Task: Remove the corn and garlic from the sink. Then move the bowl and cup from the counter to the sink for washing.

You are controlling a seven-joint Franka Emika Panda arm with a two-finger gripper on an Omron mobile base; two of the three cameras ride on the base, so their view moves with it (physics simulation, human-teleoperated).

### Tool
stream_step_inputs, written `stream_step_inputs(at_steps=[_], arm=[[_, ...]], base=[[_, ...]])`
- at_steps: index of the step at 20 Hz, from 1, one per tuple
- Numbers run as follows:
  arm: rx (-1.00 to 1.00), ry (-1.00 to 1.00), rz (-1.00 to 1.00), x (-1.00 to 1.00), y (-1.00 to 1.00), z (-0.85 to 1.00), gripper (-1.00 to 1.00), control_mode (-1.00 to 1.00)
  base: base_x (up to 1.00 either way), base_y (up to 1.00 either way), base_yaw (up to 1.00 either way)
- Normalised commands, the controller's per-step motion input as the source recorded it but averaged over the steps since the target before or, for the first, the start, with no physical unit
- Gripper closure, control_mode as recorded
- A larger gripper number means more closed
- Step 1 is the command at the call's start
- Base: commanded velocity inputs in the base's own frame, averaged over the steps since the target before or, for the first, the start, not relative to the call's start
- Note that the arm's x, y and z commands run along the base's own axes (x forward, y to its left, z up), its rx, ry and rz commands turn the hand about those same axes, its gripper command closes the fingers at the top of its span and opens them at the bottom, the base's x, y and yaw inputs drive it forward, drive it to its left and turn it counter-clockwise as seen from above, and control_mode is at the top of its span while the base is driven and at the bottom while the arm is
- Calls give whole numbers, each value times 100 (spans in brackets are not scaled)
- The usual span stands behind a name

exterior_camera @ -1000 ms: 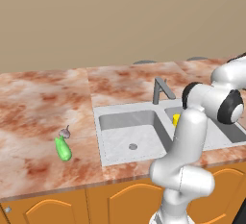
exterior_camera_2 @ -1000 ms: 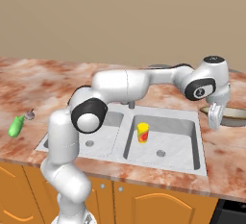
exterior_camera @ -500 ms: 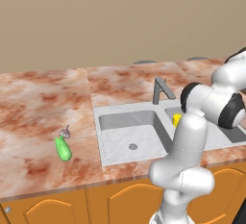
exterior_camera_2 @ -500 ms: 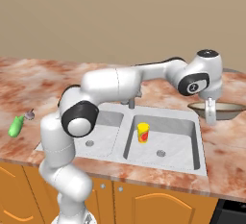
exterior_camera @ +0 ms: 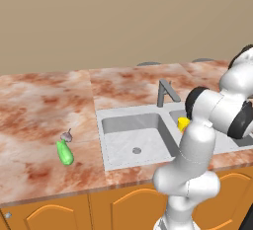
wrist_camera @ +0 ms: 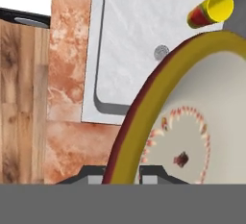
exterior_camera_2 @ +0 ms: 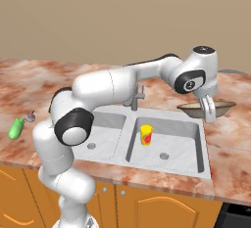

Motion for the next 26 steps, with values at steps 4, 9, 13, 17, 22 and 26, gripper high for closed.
stream_step_inputs(at_steps=[4,9,13,17,22,26], arm=[[4,4,21,8,31,6,100,-100],[11,1,11,13,17,-1,100,-100],[19,0,2,6,17,-6,100,-100],[19,0,0,8,13,-1,100,-100],[13,0,0,5,15,-3,100,-100],[9,-3,0,2,14,-8,100,-100]], base=[[0,0,0],[0,0,0],[0,0,0],[0,0,0],[0,0,0],[0,0,0]])
